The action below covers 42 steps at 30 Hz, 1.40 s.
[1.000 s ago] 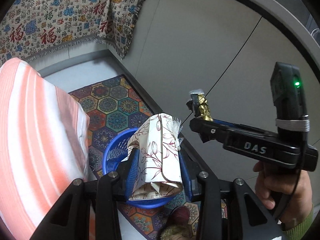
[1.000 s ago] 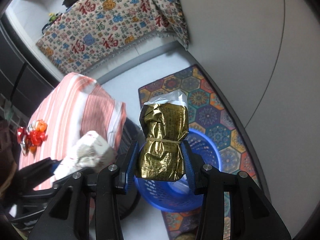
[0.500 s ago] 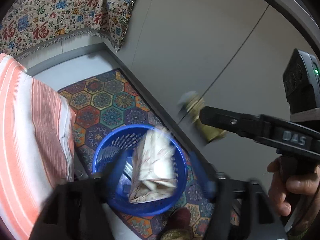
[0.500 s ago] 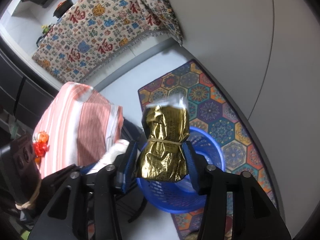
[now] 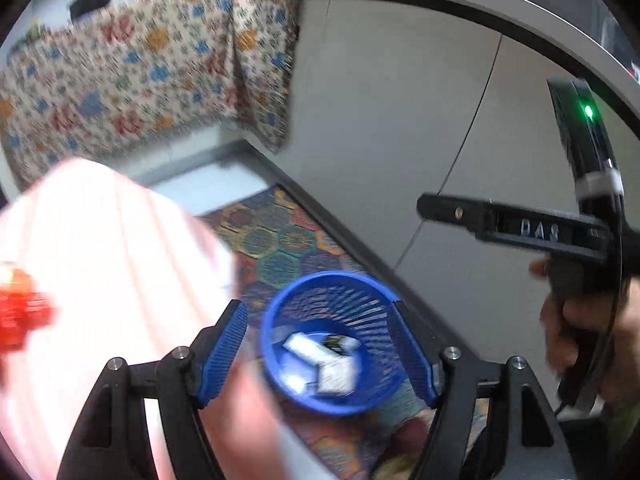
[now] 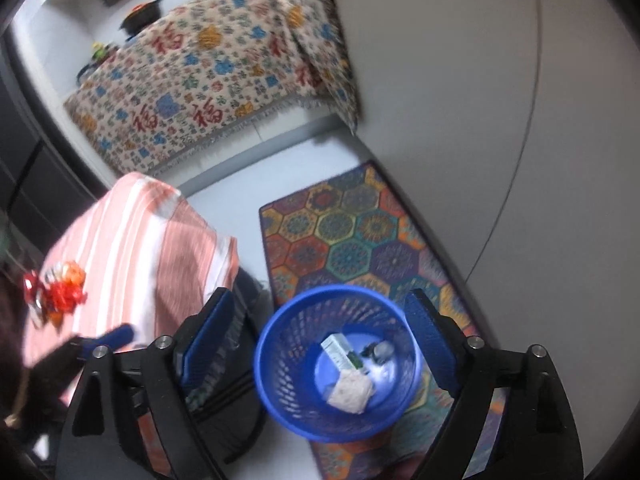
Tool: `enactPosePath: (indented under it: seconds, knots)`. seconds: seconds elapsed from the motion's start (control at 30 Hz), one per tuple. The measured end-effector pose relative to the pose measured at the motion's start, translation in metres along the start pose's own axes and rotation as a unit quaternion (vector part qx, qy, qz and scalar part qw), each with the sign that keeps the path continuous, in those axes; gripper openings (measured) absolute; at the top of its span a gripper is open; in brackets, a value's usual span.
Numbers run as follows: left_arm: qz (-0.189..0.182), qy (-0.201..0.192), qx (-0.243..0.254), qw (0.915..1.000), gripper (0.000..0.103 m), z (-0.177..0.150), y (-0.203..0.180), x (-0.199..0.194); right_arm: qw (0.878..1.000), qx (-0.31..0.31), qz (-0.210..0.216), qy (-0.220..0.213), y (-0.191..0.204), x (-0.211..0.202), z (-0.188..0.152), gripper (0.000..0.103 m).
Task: Collect trash
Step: 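Bring both tools back above the table near the remaining cans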
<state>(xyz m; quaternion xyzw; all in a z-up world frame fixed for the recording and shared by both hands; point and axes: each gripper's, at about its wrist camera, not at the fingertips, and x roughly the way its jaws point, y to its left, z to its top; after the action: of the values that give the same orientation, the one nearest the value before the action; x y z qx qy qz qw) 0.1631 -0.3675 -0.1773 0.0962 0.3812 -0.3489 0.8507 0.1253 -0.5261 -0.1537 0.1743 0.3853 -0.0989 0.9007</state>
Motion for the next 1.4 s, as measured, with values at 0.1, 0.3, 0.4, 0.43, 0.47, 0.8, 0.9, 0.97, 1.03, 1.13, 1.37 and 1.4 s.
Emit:
enactPosePath:
  seconds: [0.1, 0.3, 0.4, 0.43, 0.47, 0.8, 0.9, 0.97, 1.03, 1.13, 1.37, 1.4]
  knots:
    - [0.036, -0.007, -0.005, 0.9993, 0.074, -0.020, 0.022, -0.033, 0.999, -0.033, 0.010, -0.025, 0.037, -0.016, -0.008, 0.093]
    - [0.109, -0.001, -0.073, 0.9914, 0.074, -0.065, 0.093, -0.084, 0.992, -0.103, 0.050, -0.057, 0.122, -0.038, -0.035, 0.095]
    - [0.149, 0.002, -0.098, 0.9840, 0.074, -0.086, 0.127, -0.103, 0.986, -0.137, 0.064, -0.070, 0.166, -0.040, -0.050, 0.097]
    - [0.161, 0.004, -0.103, 0.9815, 0.074, -0.090, 0.135, -0.107, 0.984, -0.147, 0.068, -0.072, 0.183, -0.039, -0.056, 0.098]
    - [0.175, 0.006, -0.110, 0.9784, 0.074, -0.097, 0.144, -0.112, 0.983, -0.155, 0.072, -0.071, 0.195, -0.038, -0.060, 0.098]
    - [0.220, 0.026, -0.165, 0.9610, 0.074, -0.147, 0.221, -0.141, 0.969, -0.229, 0.075, -0.050, 0.285, -0.010, -0.099, 0.098]
    - [0.225, 0.033, -0.170, 0.9589, 0.074, -0.153, 0.232, -0.140, 0.967, -0.240, 0.071, -0.042, 0.299, 0.002, -0.103, 0.098]
    - [0.218, 0.029, -0.176, 0.9594, 0.077, -0.156, 0.240, -0.141, 0.966, -0.245, 0.069, -0.038, 0.305, 0.007, -0.105, 0.098]
    - [0.218, 0.025, -0.181, 0.9586, 0.077, -0.156, 0.245, -0.142, 0.965, -0.250, 0.069, -0.035, 0.311, 0.012, -0.106, 0.098]
    - [0.219, 0.027, -0.181, 0.9586, 0.081, -0.153, 0.250, -0.138, 0.963, -0.258, 0.066, -0.031, 0.318, 0.020, -0.109, 0.098]
    - [0.219, 0.034, -0.180, 0.9583, 0.091, -0.150, 0.255, -0.132, 0.961, -0.272, 0.057, -0.017, 0.326, 0.032, -0.111, 0.098]
    - [0.219, 0.034, -0.180, 0.9583, 0.092, -0.150, 0.255, -0.132, 0.960, -0.275, 0.054, -0.016, 0.327, 0.033, -0.112, 0.098]
